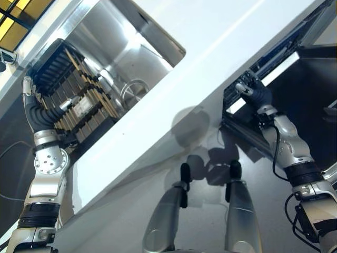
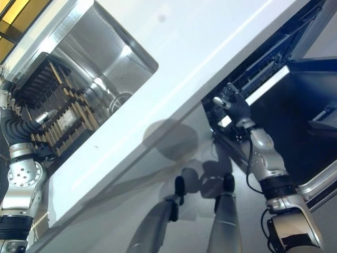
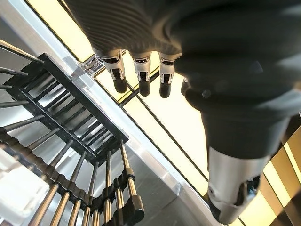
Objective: Pick up plates and place into dishwasher.
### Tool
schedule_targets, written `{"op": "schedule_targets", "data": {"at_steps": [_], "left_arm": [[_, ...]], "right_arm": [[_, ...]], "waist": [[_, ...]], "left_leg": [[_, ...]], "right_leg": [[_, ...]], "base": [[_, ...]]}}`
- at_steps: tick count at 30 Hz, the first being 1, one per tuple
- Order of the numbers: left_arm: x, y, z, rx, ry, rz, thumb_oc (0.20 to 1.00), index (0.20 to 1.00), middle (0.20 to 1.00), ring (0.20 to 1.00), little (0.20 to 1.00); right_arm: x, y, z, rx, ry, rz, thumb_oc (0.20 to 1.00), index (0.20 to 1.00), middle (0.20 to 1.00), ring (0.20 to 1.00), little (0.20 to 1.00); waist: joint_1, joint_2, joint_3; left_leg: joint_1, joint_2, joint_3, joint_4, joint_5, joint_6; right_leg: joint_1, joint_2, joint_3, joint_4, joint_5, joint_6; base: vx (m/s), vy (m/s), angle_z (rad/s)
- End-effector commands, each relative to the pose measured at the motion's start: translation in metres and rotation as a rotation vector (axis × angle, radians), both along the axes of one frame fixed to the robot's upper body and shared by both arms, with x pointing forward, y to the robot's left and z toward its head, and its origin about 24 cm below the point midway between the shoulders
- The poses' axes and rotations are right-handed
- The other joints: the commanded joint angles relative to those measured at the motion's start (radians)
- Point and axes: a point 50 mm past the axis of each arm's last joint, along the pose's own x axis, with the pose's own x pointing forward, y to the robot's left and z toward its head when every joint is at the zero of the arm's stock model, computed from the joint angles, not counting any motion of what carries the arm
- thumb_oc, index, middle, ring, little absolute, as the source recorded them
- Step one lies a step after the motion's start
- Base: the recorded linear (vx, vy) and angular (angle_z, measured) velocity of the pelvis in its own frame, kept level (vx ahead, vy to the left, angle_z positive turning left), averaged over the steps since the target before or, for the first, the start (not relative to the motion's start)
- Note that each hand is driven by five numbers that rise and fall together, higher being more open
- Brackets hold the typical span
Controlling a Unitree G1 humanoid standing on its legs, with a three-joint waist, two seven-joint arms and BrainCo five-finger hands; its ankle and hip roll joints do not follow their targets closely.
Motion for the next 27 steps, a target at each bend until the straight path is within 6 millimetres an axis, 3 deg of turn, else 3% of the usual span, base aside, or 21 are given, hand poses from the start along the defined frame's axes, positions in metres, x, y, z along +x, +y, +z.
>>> {"op": "schedule_targets", "data": {"at_steps": [1, 5, 9, 12, 17, 22, 27], "left_arm": [[0.001, -0.015, -0.035, -0.049, 0.103, -0.061, 1.000, 1.000, 1.000, 1.000, 1.000], [-0.001, -0.009, -0.033, -0.041, 0.111, -0.053, 1.000, 1.000, 1.000, 1.000, 1.000], [-0.004, -0.001, -0.034, -0.046, 0.134, -0.021, 1.000, 1.000, 1.000, 1.000, 1.000], [-0.008, 0.004, -0.041, -0.056, 0.158, -0.004, 1.000, 1.000, 1.000, 1.000, 1.000], [-0.022, 0.012, -0.051, -0.064, 0.181, 0.031, 1.000, 1.000, 1.000, 1.000, 1.000], [-0.035, 0.021, -0.064, -0.079, 0.220, 0.051, 1.000, 1.000, 1.000, 1.000, 1.000], [-0.046, 0.026, -0.073, -0.090, 0.253, 0.055, 1.000, 1.000, 1.000, 1.000, 1.000]], "right_arm": [[-0.022, 0.083, 0.063, -0.011, -0.390, 0.437, 1.000, 1.000, 1.000, 1.000, 1.000], [-0.026, 0.070, 0.052, -0.148, -0.405, 0.289, 1.000, 1.000, 1.000, 1.000, 1.000], [-0.046, 0.066, 0.061, -0.446, -0.500, 0.145, 1.000, 1.000, 1.000, 1.000, 1.000], [-0.050, 0.050, 0.063, -0.568, -0.515, 0.000, 1.000, 1.000, 1.000, 1.000, 1.000], [-0.067, 0.019, 0.053, -0.623, -0.476, -0.129, 1.000, 1.000, 1.000, 1.000, 1.000], [-0.083, -0.018, 0.021, -0.634, -0.339, -0.312, 1.000, 1.000, 1.000, 1.000, 1.000], [-0.097, -0.035, 0.001, -0.616, -0.253, -0.392, 1.000, 1.000, 1.000, 1.000, 1.000]], "waist": [[0.048, -0.135, -0.014], [0.038, -0.157, -0.048], [0.013, -0.189, -0.093], [-0.002, -0.211, -0.135], [-0.022, -0.234, -0.224], [-0.041, -0.243, -0.328], [-0.057, -0.247, -0.374]], "left_leg": [[-0.052, -0.098, 0.026, 0.007, -0.011, 0.091], [-0.005, -0.090, 0.033, -0.001, -0.029, 0.093], [0.048, -0.078, 0.049, -0.009, -0.048, 0.095], [0.097, -0.078, 0.054, -0.021, -0.057, 0.096], [0.200, -0.077, 0.067, -0.090, -0.067, 0.100], [0.298, -0.087, 0.082, -0.131, -0.092, 0.112], [0.373, -0.083, 0.091, -0.155, -0.114, 0.120]], "right_leg": [[0.064, 0.050, -0.080, -0.160, 0.013, -0.024], [0.125, 0.053, -0.075, -0.198, 0.018, -0.019], [0.180, 0.057, -0.055, -0.219, 0.016, -0.012], [0.234, 0.063, -0.035, -0.245, 0.020, -0.011], [0.330, 0.061, -0.004, -0.304, 0.025, 0.008], [0.420, 0.061, 0.014, -0.336, 0.018, 0.023], [0.477, 0.058, 0.030, -0.342, 0.007, 0.035]], "base": [[-0.01, -0.002, 0.11], [0.00, -0.003, 0.02], [0.00, 0.000, 0.00], [0.04, 0.012, -0.10], [0.06, 0.043, -0.12], [0.08, 0.074, -0.13], [0.03, 0.068, -0.03]]}}
